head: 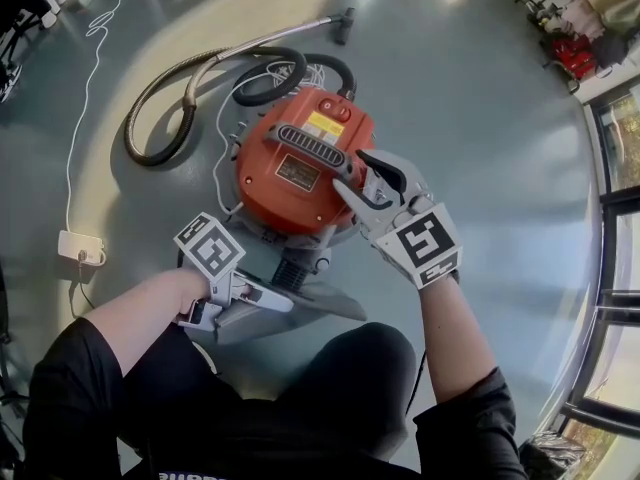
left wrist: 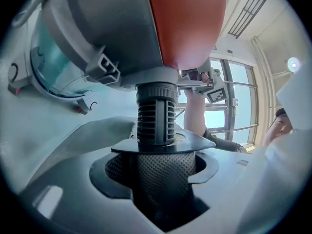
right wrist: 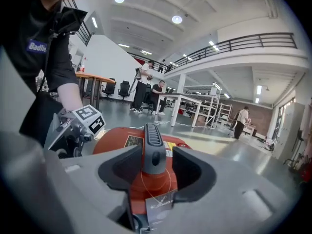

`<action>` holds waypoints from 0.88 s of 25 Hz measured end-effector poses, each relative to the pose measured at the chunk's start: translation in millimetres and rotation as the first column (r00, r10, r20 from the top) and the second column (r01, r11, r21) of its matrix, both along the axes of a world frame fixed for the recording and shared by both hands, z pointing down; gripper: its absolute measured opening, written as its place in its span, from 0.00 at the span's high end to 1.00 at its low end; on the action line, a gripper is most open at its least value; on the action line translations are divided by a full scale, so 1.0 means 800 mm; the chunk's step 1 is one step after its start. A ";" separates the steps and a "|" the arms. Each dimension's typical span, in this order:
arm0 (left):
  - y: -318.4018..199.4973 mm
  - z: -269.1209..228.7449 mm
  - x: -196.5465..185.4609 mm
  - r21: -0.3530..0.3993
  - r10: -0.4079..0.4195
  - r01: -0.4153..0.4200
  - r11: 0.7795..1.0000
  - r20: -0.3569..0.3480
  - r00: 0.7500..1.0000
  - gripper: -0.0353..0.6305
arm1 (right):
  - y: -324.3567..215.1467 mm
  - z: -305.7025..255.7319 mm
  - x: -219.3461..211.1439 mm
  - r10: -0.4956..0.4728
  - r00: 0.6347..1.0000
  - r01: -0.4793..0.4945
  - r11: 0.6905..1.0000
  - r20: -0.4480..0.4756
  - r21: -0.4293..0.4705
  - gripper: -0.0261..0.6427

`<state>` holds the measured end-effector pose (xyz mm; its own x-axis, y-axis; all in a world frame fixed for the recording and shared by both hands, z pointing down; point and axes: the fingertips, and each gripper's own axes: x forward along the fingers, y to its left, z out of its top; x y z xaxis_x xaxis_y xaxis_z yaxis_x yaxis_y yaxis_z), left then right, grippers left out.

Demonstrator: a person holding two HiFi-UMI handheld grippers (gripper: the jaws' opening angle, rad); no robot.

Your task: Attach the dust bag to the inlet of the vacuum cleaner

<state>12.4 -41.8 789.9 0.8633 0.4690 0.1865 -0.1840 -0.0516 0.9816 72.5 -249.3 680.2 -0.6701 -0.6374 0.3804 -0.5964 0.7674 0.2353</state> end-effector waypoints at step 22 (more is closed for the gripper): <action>-0.009 -0.008 0.001 -0.059 -0.071 0.069 0.996 -0.046 0.996 0.49 | -0.011 0.015 -0.022 -0.101 0.989 0.096 0.994 -0.111 -0.050 0.73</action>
